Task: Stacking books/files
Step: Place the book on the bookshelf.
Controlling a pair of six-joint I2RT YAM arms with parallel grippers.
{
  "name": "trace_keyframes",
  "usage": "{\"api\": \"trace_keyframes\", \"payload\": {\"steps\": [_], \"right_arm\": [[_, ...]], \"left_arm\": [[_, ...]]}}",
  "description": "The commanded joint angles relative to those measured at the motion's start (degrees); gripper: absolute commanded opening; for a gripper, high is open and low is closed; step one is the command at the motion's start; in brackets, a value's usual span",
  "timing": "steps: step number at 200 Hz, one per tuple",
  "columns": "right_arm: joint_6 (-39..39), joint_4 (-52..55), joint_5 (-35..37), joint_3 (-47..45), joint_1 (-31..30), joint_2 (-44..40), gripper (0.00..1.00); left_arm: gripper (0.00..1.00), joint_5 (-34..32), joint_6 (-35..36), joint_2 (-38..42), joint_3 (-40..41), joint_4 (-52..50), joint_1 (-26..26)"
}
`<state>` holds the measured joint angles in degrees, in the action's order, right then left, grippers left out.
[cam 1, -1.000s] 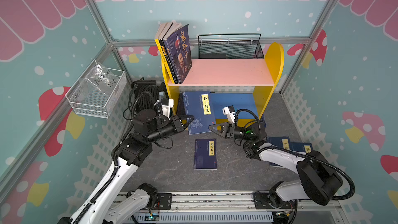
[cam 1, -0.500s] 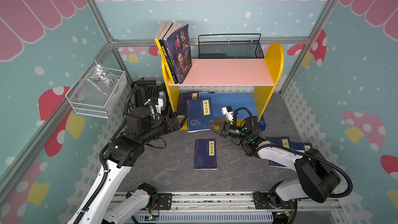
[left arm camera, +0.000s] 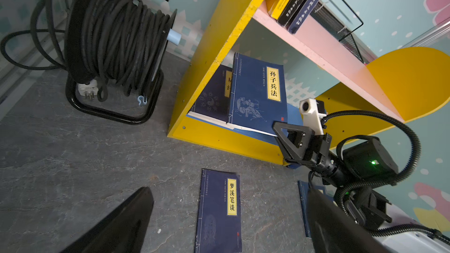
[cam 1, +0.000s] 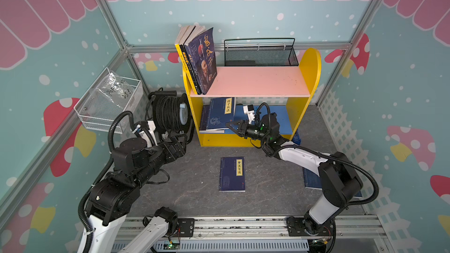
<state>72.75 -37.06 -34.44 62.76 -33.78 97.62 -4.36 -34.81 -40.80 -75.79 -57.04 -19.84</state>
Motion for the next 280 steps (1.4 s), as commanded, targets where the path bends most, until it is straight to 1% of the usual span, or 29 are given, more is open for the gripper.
{"api": "trace_keyframes", "payload": {"steps": [1,22,53,56,63,109,141,200,227,280], "right_arm": [[-3.24,0.99,2.04,4.19,0.13,3.18,0.00],[-4.71,3.03,2.78,7.62,0.17,6.88,0.00],[-3.98,3.03,3.85,10.31,0.05,10.74,0.00],[-3.97,3.09,3.85,10.62,-0.02,12.46,0.00],[-3.86,3.42,4.17,11.39,-0.22,13.43,0.00],[-3.88,8.18,5.96,15.67,-1.32,16.28,0.00],[-5.40,14.48,5.88,20.93,-2.13,18.77,0.00],[-5.41,16.60,6.11,18.62,-2.23,17.29,0.00],[-5.56,16.54,5.54,17.90,-2.23,16.73,0.00],[-4.94,16.23,5.43,16.87,-2.43,16.32,0.00]], "left_arm": [[0.99,-3.52,-1.69,2.60,0.25,-2.90,0.34],[0.99,-3.99,-3.27,4.80,1.24,-3.34,0.37],[0.99,-4.28,-4.80,7.06,1.78,-3.61,0.33],[0.99,-4.30,-4.95,7.31,1.86,-3.60,0.33],[0.99,-4.49,-5.12,7.64,1.96,-3.65,0.38],[0.99,-4.84,-6.76,9.21,3.32,-4.40,0.33],[0.99,-5.48,-6.65,9.25,3.47,-4.41,0.34],[0.99,-6.15,-5.90,8.22,3.37,-4.32,0.38],[0.99,-5.73,-5.40,7.15,2.93,-3.98,0.35],[0.99,-4.66,-5.61,7.57,4.16,-2.51,0.41]]}}
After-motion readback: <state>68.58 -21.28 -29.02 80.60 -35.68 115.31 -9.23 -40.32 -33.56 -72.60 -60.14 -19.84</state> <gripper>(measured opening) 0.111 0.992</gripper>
